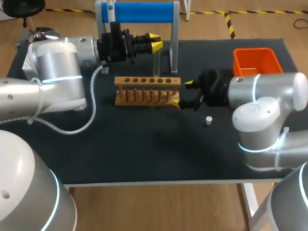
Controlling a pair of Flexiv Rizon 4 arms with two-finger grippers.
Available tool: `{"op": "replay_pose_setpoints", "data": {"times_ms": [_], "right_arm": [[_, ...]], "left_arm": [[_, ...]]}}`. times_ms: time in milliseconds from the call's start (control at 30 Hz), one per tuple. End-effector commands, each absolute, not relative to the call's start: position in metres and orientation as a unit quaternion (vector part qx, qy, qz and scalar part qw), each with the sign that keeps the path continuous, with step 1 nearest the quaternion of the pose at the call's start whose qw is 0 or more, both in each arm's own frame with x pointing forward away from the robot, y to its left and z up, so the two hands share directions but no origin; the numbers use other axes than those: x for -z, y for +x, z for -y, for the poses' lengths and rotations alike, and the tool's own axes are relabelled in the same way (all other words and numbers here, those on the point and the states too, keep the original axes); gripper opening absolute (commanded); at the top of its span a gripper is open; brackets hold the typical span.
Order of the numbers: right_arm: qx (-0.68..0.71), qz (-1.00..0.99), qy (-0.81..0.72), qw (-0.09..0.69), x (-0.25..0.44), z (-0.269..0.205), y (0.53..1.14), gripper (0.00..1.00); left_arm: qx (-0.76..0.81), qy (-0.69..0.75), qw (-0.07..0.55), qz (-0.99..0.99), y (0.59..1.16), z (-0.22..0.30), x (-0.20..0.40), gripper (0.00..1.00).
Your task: Invert the test tube, pick up the pipette, mount the tip to pipette, aspirate from beaker and dispense into the tube, eject the tip, return the pipette, and cap with the stopper.
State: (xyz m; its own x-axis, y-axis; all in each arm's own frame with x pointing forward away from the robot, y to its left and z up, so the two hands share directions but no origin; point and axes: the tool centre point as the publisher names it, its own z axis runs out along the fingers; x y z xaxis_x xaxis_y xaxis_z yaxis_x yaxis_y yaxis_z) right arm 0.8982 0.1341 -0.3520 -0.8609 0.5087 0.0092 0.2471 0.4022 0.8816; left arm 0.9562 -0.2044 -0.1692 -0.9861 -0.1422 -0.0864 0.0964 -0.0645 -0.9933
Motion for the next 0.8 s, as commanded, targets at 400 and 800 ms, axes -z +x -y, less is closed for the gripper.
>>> {"op": "replay_pose_setpoints", "data": {"times_ms": [400,800], "right_arm": [[-0.512,-0.817,0.229,0.135,0.3552,-0.1378,0.8942,1.00],[-0.500,-0.827,0.216,0.137,0.3578,-0.1417,0.8926,1.00]], "left_arm": [[0.729,-0.017,0.081,-0.680,0.9577,0.2052,0.1689,0.00],[0.729,-0.017,0.081,-0.680,0.9577,0.2052,0.1689,0.00]]}}
